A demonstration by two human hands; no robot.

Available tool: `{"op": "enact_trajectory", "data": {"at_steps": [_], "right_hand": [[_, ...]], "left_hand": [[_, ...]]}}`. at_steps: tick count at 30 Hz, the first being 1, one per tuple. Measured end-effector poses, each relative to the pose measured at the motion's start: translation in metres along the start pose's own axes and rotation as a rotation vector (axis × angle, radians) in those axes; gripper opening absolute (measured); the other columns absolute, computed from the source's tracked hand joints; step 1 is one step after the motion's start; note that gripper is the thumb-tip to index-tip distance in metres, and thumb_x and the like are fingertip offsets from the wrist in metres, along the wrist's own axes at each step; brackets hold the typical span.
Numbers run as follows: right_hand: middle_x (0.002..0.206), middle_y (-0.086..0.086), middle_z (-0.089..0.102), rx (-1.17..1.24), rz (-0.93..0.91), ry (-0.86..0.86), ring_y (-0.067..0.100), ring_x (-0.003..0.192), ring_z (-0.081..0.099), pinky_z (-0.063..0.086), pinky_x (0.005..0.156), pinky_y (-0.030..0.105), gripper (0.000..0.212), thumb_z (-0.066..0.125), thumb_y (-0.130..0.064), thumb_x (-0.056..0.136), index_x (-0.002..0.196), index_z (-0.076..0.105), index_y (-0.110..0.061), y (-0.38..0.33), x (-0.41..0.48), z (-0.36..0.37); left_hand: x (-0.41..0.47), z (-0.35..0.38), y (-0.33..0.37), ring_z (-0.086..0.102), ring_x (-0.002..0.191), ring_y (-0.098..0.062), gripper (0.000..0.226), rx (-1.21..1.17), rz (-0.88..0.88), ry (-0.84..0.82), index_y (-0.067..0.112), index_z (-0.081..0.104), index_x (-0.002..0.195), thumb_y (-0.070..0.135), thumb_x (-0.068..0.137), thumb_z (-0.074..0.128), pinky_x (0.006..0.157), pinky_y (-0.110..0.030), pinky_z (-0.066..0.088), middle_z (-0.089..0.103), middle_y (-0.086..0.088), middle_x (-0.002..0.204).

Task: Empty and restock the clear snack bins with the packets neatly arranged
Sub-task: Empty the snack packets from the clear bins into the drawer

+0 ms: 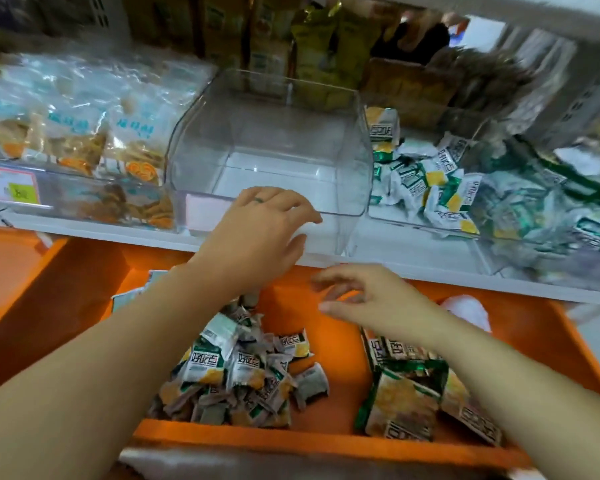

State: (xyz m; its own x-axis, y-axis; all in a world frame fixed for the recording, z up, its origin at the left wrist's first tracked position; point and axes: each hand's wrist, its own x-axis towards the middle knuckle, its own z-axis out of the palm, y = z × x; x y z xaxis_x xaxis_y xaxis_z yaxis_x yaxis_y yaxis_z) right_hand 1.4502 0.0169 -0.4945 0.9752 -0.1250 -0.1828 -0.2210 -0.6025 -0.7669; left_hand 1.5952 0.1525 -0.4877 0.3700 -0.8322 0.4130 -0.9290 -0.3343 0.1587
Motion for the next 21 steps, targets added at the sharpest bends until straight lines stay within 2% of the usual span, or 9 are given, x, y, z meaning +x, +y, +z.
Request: {"op": "enact_trajectory", "data": {"at_steps": [3,7,9,10,13,15,17,19,21], "right_hand": [[0.098,-0.015,0.068,0.021,-0.024,0.200,0.003,0.089,0.063,0.050,0.083,0.018,0.022,0.068,-0.016,0.086,0.100,0.065,-0.033,0.003,-0.024,-0.049],[0.090,-0.010,0.066,-0.069,-0.026,0.480,0.005,0.080,0.060,0.050,0.077,0.019,0.021,0.066,-0.010,0.088,0.093,0.065,-0.030,0.029,-0.020,-0.107],[0.093,-0.005,0.065,-0.133,0.015,0.616,0.011,0.087,0.060,0.050,0.084,0.028,0.020,0.066,-0.009,0.087,0.099,0.065,-0.025,0.049,-0.007,-0.134],[0.102,0.000,0.063,-0.206,0.059,0.655,0.017,0.096,0.059,0.047,0.090,0.033,0.026,0.068,-0.011,0.086,0.109,0.063,-0.022,0.059,0.002,-0.146],[0.141,0.015,0.039,-0.487,0.292,0.569,0.030,0.131,0.038,0.030,0.106,0.038,0.071,0.074,-0.024,0.081,0.142,0.040,-0.025,0.087,0.027,-0.176],[0.154,0.017,0.017,-0.474,0.403,0.441,0.034,0.142,0.021,0.022,0.114,0.042,0.094,0.080,-0.028,0.075,0.150,0.023,-0.031,0.101,0.043,-0.188],[0.157,0.016,0.008,-0.454,0.441,0.306,0.037,0.142,0.020,0.024,0.116,0.045,0.105,0.083,-0.028,0.070,0.151,0.017,-0.035,0.114,0.057,-0.192],[0.157,0.016,0.000,-0.579,0.463,0.173,0.039,0.143,0.017,0.025,0.114,0.045,0.108,0.084,-0.025,0.070,0.151,0.013,-0.037,0.122,0.068,-0.190],[0.157,0.014,-0.003,-0.674,0.471,0.114,0.041,0.140,0.021,0.027,0.111,0.044,0.107,0.083,-0.024,0.070,0.150,0.013,-0.038,0.127,0.072,-0.188]], "left_hand": [[0.024,0.007,0.016,0.055,0.116,-0.025,0.034,-0.078,-0.006,-0.032,0.023,0.060,0.125,0.022,0.091,0.057,0.104,-0.040,0.032,0.061,0.001,0.125],[0.052,0.015,0.032,0.057,0.110,-0.015,0.047,-0.256,-0.096,-0.062,0.031,0.044,0.139,0.024,0.094,0.055,0.090,-0.034,0.045,0.055,0.007,0.130],[0.060,0.020,0.035,0.056,0.104,-0.008,0.057,-0.336,-0.127,-0.072,0.038,0.031,0.144,0.025,0.094,0.055,0.086,-0.031,0.048,0.051,0.011,0.130],[0.062,0.023,0.035,0.055,0.102,-0.006,0.061,-0.366,-0.130,-0.072,0.040,0.027,0.146,0.024,0.094,0.055,0.085,-0.030,0.049,0.050,0.011,0.130],[0.065,0.029,0.032,0.056,0.103,-0.007,0.064,-0.381,-0.132,-0.091,0.041,0.021,0.148,0.024,0.095,0.054,0.087,-0.031,0.052,0.046,0.009,0.135],[0.066,0.032,0.029,0.055,0.102,-0.005,0.062,-0.372,-0.125,-0.093,0.042,0.023,0.147,0.025,0.095,0.053,0.087,-0.031,0.052,0.046,0.009,0.135],[0.065,0.033,0.027,0.054,0.100,-0.003,0.061,-0.378,-0.118,-0.085,0.042,0.024,0.147,0.026,0.095,0.052,0.084,-0.027,0.050,0.046,0.010,0.134],[0.063,0.033,0.027,0.055,0.102,-0.002,0.060,-0.383,-0.111,-0.081,0.041,0.025,0.146,0.026,0.095,0.052,0.081,-0.025,0.048,0.047,0.011,0.133],[0.062,0.032,0.027,0.055,0.103,-0.003,0.060,-0.392,-0.106,-0.079,0.041,0.025,0.146,0.025,0.095,0.052,0.081,-0.026,0.049,0.047,0.011,0.133]]}}
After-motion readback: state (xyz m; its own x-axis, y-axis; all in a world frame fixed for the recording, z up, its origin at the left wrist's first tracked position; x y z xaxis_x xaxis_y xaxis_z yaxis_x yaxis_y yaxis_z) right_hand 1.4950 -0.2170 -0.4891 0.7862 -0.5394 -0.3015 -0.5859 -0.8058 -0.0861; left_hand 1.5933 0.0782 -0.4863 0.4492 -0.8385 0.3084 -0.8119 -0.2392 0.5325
